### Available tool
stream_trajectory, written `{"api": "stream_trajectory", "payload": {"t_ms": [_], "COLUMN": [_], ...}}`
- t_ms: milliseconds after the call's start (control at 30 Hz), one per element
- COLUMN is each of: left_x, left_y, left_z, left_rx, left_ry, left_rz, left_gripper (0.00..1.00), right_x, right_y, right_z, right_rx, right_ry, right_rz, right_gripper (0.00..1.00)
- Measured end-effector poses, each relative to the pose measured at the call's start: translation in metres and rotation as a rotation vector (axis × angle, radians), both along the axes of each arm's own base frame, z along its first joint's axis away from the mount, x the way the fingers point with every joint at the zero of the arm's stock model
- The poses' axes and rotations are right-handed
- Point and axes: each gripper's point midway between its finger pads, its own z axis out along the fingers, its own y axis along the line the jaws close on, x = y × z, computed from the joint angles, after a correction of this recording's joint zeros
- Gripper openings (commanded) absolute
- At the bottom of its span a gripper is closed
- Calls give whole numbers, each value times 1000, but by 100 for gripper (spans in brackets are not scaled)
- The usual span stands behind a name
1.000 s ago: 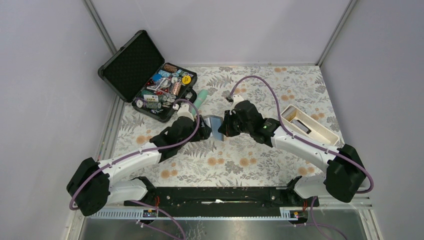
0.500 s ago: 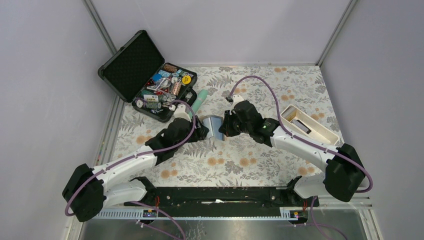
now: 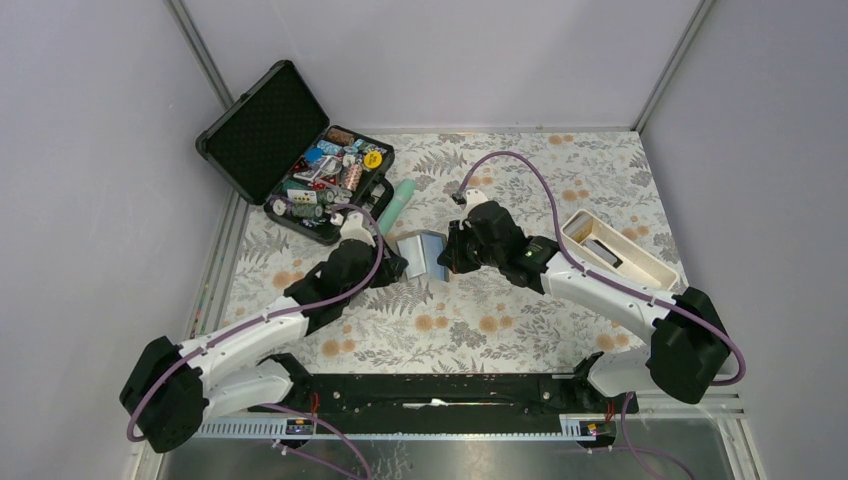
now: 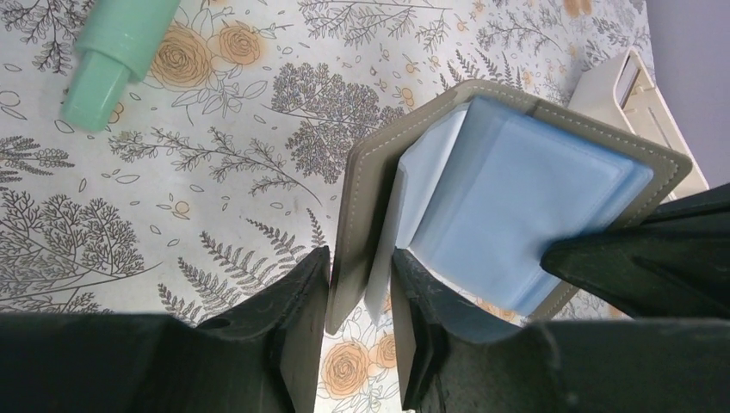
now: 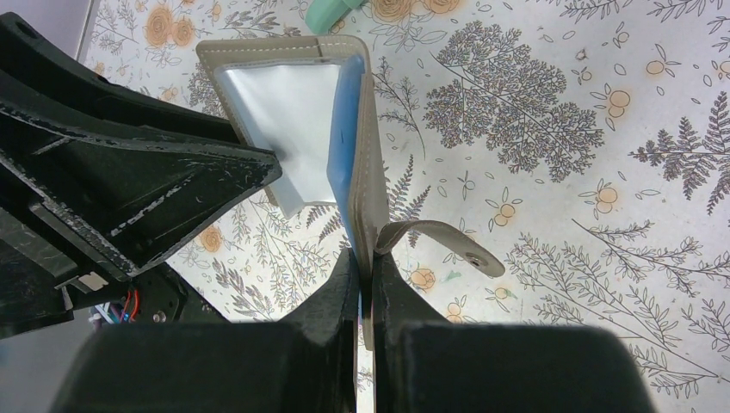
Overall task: Put the credit cards into the card holder
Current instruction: Open the card holder.
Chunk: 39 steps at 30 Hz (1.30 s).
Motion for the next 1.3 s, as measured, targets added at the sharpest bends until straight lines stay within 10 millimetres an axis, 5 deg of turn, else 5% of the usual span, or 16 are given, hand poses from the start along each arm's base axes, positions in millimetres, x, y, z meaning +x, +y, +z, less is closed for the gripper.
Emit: {"api": "stream_trajectory", "payload": {"t_ms": [467, 700, 967, 1300], "left_x": [-12, -18, -18, -18], "left_y": [1, -4, 0, 7], "left_z": [-1, -1, -16, -43], "left_rx": [-73, -105, -98, -80], "left_ry": [-10, -5, 40, 153], "left_rz": [-57, -113, -105, -64], "left_gripper": [0, 0, 0, 0], "right_x": [0, 0, 3, 13], "right_y": [0, 1, 0, -24], "right_z": [0, -9, -28, -65], "right_rx": [-2, -20, -62, -236], "right_ry": [-2, 14, 43, 56], "right_rz": [4, 6, -1, -66], "right_gripper": [0, 0, 57, 85]}}
